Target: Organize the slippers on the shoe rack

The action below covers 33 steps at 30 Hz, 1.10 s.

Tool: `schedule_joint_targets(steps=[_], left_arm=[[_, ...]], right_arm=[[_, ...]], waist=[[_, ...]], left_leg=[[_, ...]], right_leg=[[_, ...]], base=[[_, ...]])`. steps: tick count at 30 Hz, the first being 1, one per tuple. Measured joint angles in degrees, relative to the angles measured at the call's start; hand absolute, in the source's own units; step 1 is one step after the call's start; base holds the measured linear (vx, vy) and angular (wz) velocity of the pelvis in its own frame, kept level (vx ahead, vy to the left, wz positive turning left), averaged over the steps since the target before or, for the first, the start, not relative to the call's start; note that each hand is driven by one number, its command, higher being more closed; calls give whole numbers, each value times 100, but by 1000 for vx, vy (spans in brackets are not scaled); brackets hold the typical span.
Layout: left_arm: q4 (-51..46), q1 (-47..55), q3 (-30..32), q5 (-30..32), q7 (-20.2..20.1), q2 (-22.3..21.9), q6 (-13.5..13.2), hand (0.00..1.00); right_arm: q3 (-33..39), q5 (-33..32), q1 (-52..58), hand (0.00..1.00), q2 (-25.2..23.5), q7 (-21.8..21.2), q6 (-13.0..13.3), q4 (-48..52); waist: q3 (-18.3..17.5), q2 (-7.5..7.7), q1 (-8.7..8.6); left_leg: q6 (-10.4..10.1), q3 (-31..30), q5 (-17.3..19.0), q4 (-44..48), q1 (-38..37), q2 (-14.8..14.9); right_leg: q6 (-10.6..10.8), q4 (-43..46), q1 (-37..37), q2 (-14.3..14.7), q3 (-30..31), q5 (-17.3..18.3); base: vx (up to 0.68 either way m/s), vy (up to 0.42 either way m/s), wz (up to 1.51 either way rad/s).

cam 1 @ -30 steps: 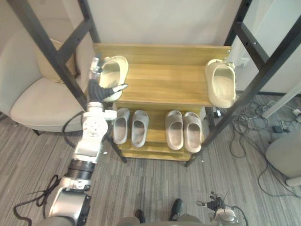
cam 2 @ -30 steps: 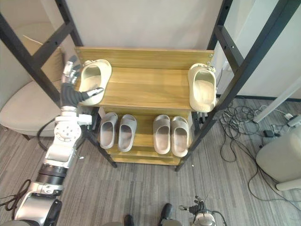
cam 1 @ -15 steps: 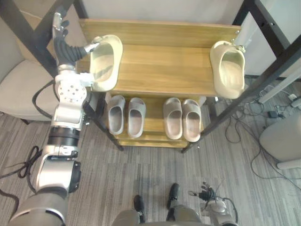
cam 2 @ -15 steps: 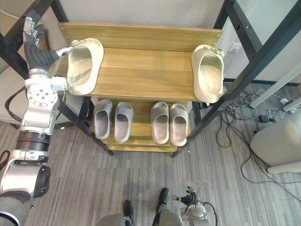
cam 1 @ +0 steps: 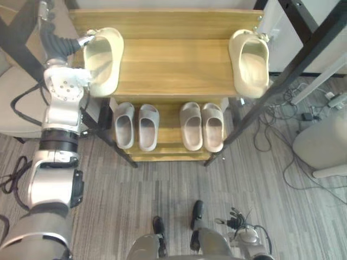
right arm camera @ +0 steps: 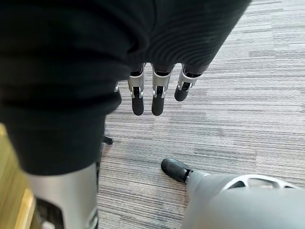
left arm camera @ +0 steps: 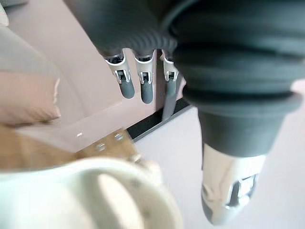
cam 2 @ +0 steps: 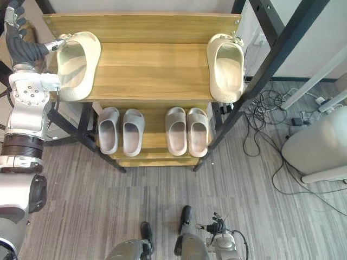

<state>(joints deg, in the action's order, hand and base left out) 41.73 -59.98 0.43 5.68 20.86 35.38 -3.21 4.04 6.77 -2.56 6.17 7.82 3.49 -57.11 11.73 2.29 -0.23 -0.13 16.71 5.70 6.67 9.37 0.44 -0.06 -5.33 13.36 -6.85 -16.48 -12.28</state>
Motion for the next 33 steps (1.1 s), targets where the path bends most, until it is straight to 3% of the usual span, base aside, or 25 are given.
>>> schedule_joint_targets(steps=[20, 28, 29, 33], left_arm=[[971, -1136, -493, 1399, -134, 538, 406, 0], [1087, -1372, -852, 1912, -267, 747, 528, 0], [1087, -1402, -922, 1960, -317, 778, 532, 100], [1125, -1643, -1110, 2132, -492, 787, 550, 100]], right_arm=[[-276, -142, -437, 0, -119, 124, 86, -6], [-444, -291, -554, 0, -145, 122, 176, -5], [-444, -292, -566, 0, -148, 121, 177, -5], [-444, -308, -628, 0, -149, 118, 177, 0]], waist=[[341, 14, -86], [430, 22, -215], [433, 19, -232], [475, 10, -258]], left_leg=[[15, 159, 146, 575, 592, 75], [26, 168, 157, 655, 674, 84], [27, 168, 164, 656, 677, 85], [38, 164, 173, 686, 768, 85]], right_leg=[[0, 14, 424, -12, 177, -128], [-4, 13, 469, -16, 180, -159], [-3, 13, 474, -16, 180, -158], [-23, 16, 553, -15, 187, -231]], base=[[-47, 44, -4], [-21, 64, 0], [3, 69, 0], [7, 78, 1]])
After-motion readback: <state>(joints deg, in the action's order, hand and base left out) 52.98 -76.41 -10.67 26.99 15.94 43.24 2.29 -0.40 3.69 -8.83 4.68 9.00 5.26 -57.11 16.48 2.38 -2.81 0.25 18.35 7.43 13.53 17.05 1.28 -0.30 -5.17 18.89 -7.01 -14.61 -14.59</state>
